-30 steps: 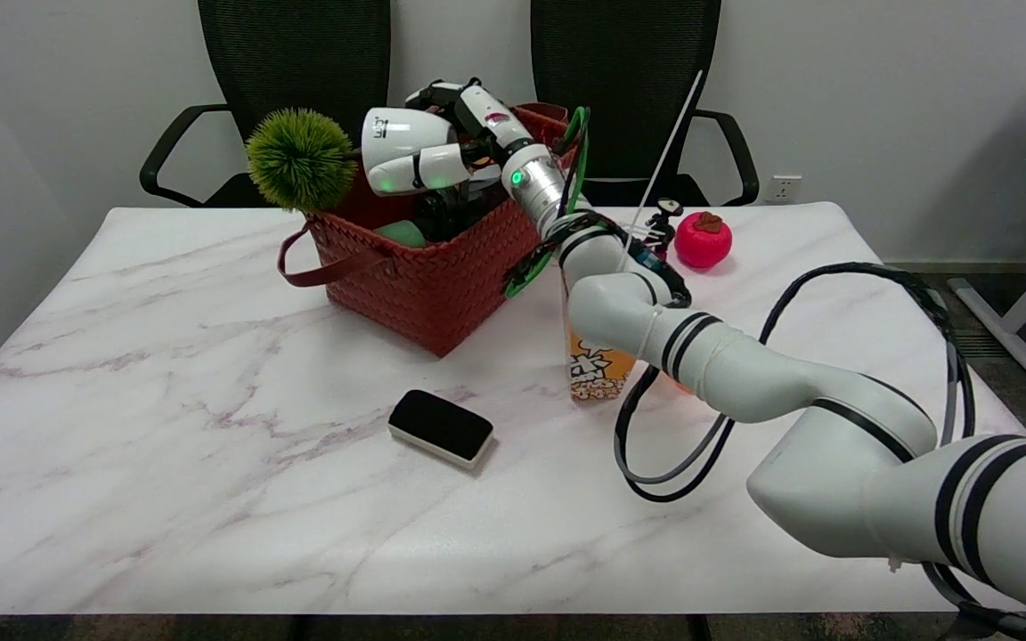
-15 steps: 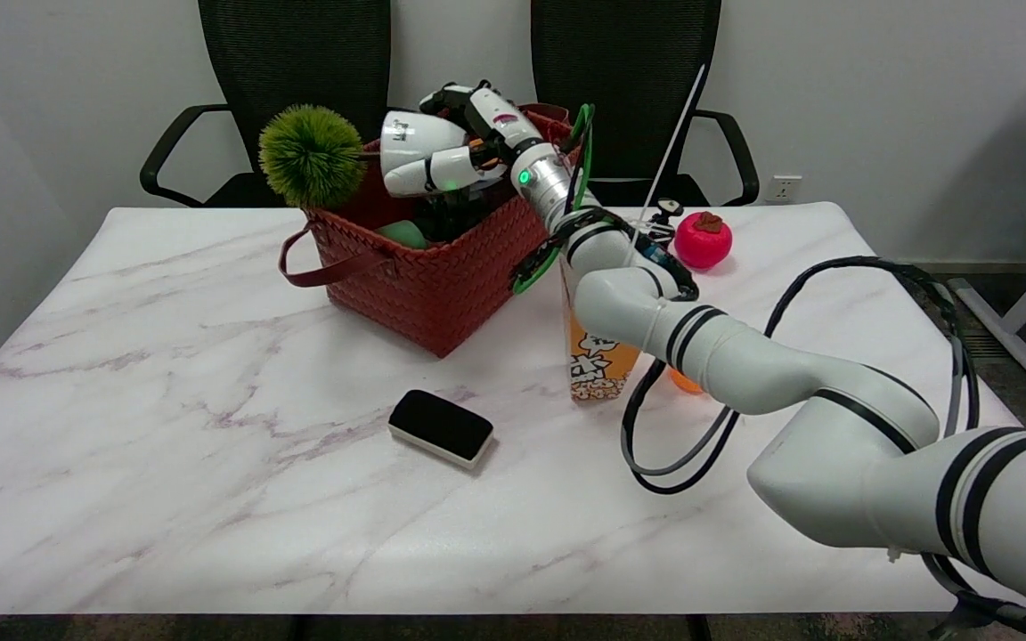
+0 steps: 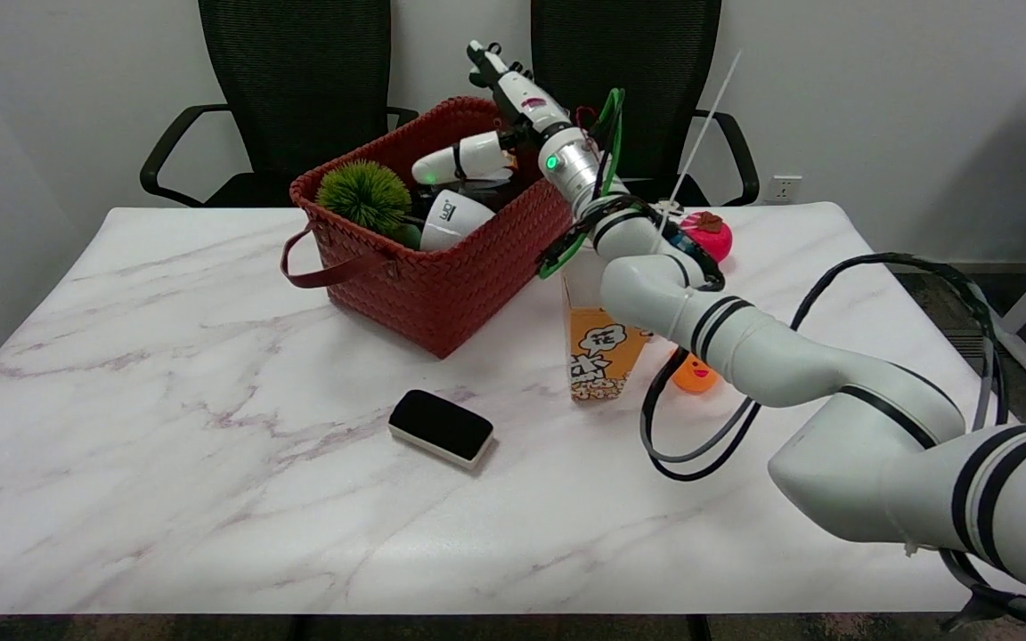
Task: Place the potted plant into the brown storage basket.
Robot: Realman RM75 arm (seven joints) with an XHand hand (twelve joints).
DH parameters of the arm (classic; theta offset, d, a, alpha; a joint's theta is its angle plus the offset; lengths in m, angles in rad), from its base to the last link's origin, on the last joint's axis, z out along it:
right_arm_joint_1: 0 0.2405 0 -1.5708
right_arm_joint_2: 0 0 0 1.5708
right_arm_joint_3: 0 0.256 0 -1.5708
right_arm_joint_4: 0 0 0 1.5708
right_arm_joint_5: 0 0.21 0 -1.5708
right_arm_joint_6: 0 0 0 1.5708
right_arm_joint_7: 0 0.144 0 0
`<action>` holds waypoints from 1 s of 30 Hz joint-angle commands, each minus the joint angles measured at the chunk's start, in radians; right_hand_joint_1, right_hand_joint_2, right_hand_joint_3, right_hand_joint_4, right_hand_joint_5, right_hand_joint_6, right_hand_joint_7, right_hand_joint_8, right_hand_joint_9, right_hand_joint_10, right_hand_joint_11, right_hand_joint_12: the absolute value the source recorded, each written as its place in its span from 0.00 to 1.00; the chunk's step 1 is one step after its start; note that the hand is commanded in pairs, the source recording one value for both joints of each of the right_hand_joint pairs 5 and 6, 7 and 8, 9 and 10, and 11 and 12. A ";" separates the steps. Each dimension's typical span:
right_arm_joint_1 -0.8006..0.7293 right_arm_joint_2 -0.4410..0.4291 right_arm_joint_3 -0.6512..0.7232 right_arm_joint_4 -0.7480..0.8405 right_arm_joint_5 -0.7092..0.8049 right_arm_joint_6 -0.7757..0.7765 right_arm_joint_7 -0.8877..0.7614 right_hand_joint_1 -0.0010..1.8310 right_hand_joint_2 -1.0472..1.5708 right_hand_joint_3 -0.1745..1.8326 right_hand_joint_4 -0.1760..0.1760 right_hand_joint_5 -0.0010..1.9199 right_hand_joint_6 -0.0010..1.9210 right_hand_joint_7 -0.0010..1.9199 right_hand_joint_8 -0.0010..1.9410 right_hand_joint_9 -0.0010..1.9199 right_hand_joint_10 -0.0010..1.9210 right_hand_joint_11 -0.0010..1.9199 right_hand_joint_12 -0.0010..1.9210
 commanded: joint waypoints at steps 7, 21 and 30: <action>-0.283 0.226 0.293 0.527 0.203 0.012 -0.023 0.36 0.63 0.10 0.50 0.00 0.00 0.02 0.02 0.02 0.02 0.06 0.06; -0.745 0.300 0.682 0.917 0.354 0.220 -0.107 0.35 0.67 0.04 0.50 0.00 0.00 0.03 0.03 0.05 0.05 0.09 0.09; -0.959 0.294 0.784 0.991 0.372 0.391 -0.107 0.36 0.66 0.02 0.50 0.00 0.00 0.06 0.06 0.08 0.08 0.10 0.10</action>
